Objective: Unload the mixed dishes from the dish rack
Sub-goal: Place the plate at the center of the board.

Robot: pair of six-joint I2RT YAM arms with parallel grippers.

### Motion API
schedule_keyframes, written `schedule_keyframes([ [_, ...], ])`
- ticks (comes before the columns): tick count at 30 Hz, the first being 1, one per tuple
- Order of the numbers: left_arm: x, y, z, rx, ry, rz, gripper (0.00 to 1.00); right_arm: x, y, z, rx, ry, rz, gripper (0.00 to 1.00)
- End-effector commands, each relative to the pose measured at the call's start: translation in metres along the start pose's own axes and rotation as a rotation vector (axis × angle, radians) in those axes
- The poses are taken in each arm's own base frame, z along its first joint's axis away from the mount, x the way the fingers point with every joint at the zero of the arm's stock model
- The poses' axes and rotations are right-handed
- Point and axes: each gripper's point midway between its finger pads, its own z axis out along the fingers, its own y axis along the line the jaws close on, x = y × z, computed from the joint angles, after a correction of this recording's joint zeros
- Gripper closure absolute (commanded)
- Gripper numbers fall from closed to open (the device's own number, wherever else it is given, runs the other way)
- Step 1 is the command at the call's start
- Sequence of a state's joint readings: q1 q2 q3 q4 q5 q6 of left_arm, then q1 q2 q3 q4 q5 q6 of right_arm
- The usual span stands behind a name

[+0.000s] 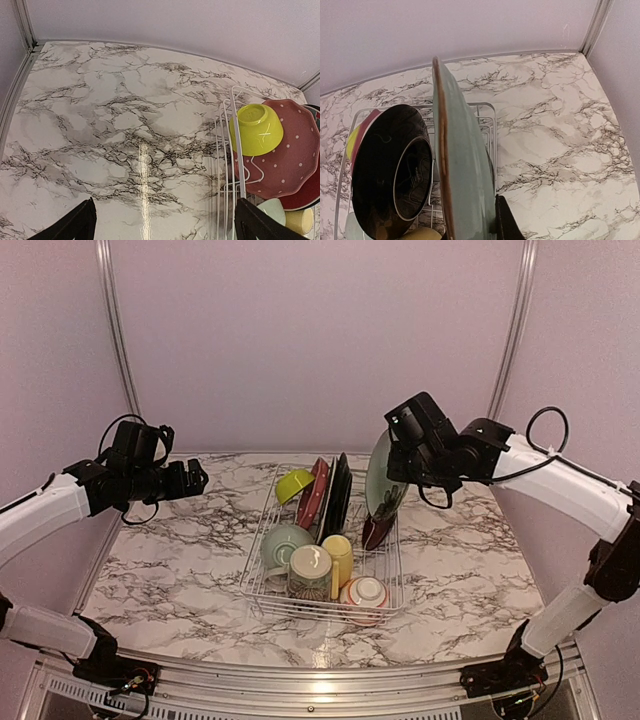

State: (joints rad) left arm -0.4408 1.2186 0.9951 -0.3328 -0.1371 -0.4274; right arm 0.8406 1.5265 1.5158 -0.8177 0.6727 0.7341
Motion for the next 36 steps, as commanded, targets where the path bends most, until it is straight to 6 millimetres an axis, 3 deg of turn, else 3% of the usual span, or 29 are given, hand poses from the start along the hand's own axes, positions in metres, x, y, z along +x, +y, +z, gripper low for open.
schedule_keyframes([
  [1,-0.003,-0.007,0.001,0.022,-0.005,0.0,0.01,-0.043,-0.008,-0.01,-0.216,-0.122,0.086,1.0],
  [3,-0.004,-0.007,0.0,0.022,-0.008,0.0,0.01,-0.056,-0.018,-0.02,-0.353,-0.18,0.139,1.0],
  [5,-0.005,-0.007,-0.001,0.022,-0.011,-0.001,0.01,-0.065,-0.04,-0.026,-0.437,-0.216,0.208,1.0],
  [10,-0.005,-0.009,0.0,0.026,-0.007,0.001,0.01,-0.072,-0.093,-0.021,-0.522,-0.225,0.334,1.0],
  [14,-0.005,-0.014,0.002,0.036,-0.001,0.003,0.01,-0.063,-0.105,-0.01,-0.59,-0.178,0.411,1.0],
  [18,-0.003,-0.016,0.002,0.038,0.001,0.006,0.01,-0.05,-0.153,0.017,-0.396,-0.179,0.517,1.0],
  [22,-0.002,-0.014,-0.001,0.024,0.0,0.016,0.01,-0.036,-0.187,0.045,-0.39,-0.15,0.613,1.0],
  [30,0.001,-0.011,-0.002,0.014,0.005,0.022,0.01,-0.014,-0.212,0.094,-0.318,-0.091,0.616,1.0],
  [36,0.005,-0.013,0.001,0.025,0.012,0.018,0.01,0.01,-0.215,0.141,-0.298,-0.013,0.587,1.0],
])
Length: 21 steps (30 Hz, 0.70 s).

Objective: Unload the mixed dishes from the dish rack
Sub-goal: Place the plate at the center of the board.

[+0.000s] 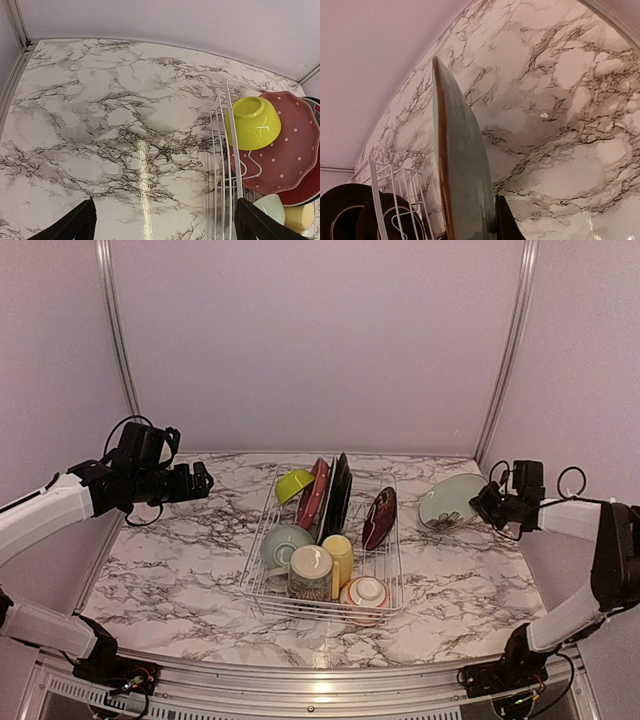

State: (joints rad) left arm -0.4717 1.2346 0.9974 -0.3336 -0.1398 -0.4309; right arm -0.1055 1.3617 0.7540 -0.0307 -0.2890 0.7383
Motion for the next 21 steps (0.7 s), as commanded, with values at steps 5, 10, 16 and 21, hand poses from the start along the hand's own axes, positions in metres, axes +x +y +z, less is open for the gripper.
schedule_keyframes([
  [5,-0.001,-0.004,-0.003,0.009,-0.005,0.005,0.01,-0.023,0.017,0.045,-0.12,-0.031,-0.083,0.99],
  [10,0.0,-0.001,-0.006,-0.005,-0.011,0.012,0.01,-0.016,-0.003,0.069,-0.074,0.001,-0.091,0.91],
  [16,0.002,0.001,-0.003,-0.014,-0.005,0.016,0.01,-0.002,-0.034,0.082,0.031,0.043,-0.14,0.67],
  [21,0.002,-0.002,0.0,-0.004,0.001,0.016,0.01,0.001,-0.042,0.079,0.067,0.046,-0.184,0.41],
])
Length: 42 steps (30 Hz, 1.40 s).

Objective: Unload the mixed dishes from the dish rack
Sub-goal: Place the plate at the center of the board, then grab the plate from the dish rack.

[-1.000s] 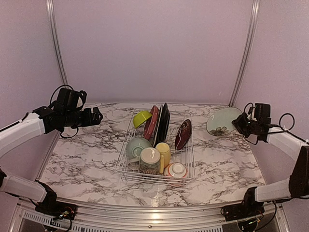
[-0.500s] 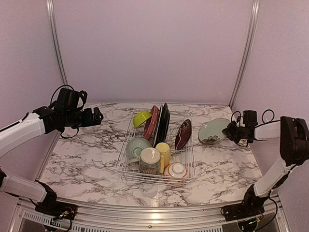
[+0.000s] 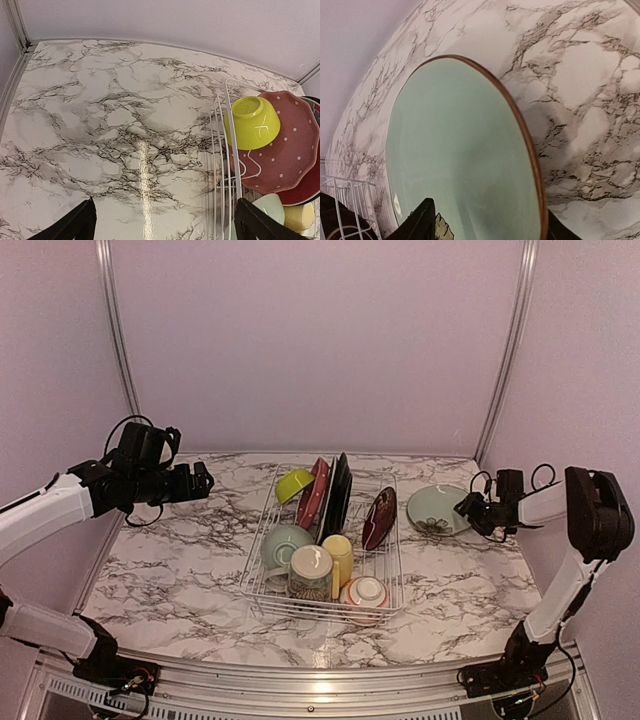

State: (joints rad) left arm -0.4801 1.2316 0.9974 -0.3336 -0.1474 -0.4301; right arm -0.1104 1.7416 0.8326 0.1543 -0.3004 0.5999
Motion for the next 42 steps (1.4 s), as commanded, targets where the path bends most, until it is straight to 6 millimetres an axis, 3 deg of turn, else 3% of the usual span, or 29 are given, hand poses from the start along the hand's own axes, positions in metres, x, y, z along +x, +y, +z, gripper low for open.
schedule_keyframes([
  [1,0.002,-0.001,0.002,-0.002,0.006,0.011,0.01,-0.012,0.001,-0.005,0.021,-0.043,-0.089,0.38],
  [8,0.003,-0.003,0.003,-0.001,0.005,0.011,0.01,-0.011,-0.02,-0.025,0.25,-0.04,-0.215,0.23],
  [12,0.004,-0.004,0.005,-0.002,0.01,0.015,0.01,-0.007,-0.017,-0.043,0.405,-0.058,-0.337,0.12],
  [18,0.002,-0.006,0.004,0.001,0.007,0.018,0.01,0.007,0.028,-0.071,0.354,-0.064,-0.429,0.09],
  [29,0.005,-0.008,0.012,0.002,0.016,0.023,0.01,0.051,0.17,-0.13,-0.05,-0.033,-0.445,0.11],
  [34,0.004,-0.011,0.013,0.003,0.016,0.026,0.01,0.089,0.217,-0.124,-0.162,0.042,-0.433,0.19],
  [42,0.007,-0.009,0.01,-0.004,0.017,0.029,0.01,0.121,0.23,-0.089,0.036,0.028,-0.484,0.32],
])
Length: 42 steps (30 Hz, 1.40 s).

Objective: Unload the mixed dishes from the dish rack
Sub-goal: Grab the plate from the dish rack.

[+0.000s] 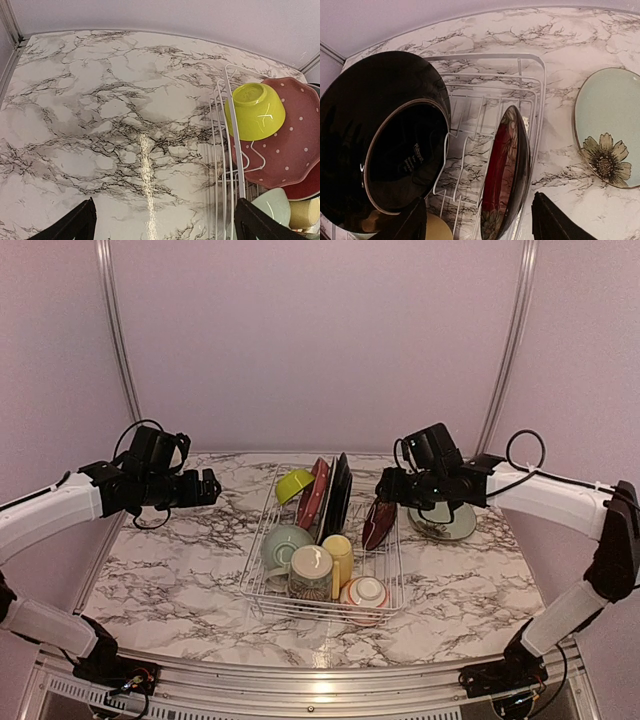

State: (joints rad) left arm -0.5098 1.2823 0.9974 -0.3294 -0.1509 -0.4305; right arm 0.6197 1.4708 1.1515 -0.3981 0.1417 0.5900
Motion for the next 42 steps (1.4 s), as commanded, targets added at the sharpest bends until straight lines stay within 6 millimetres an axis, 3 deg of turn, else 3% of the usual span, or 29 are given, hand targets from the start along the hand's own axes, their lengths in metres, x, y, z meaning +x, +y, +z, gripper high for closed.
schedule_keyframes([
  [1,-0.007,-0.001,-0.005,-0.005,-0.031,0.006,0.01,0.006,0.0,0.013,0.147,0.0,0.002,0.32],
  [9,-0.006,0.002,-0.006,-0.016,-0.036,0.016,0.01,0.01,-0.013,0.026,0.3,-0.012,-0.04,0.38],
  [14,-0.002,0.002,-0.004,-0.015,-0.027,0.021,0.01,0.012,-0.016,0.034,0.322,-0.024,-0.009,0.64],
  [21,0.0,0.006,-0.006,-0.027,-0.033,0.025,0.01,0.016,-0.018,0.047,0.364,0.002,-0.021,0.65],
  [32,0.002,0.008,-0.007,-0.029,-0.033,0.027,0.01,0.015,-0.025,0.045,0.427,-0.011,-0.015,0.85],
  [38,0.0,0.008,-0.008,-0.031,-0.039,0.025,0.01,0.003,-0.018,0.035,0.417,-0.038,-0.014,0.99],
  [42,0.0,0.008,-0.008,-0.032,-0.038,0.022,0.01,-0.007,-0.015,0.024,0.43,-0.06,-0.022,1.0],
])
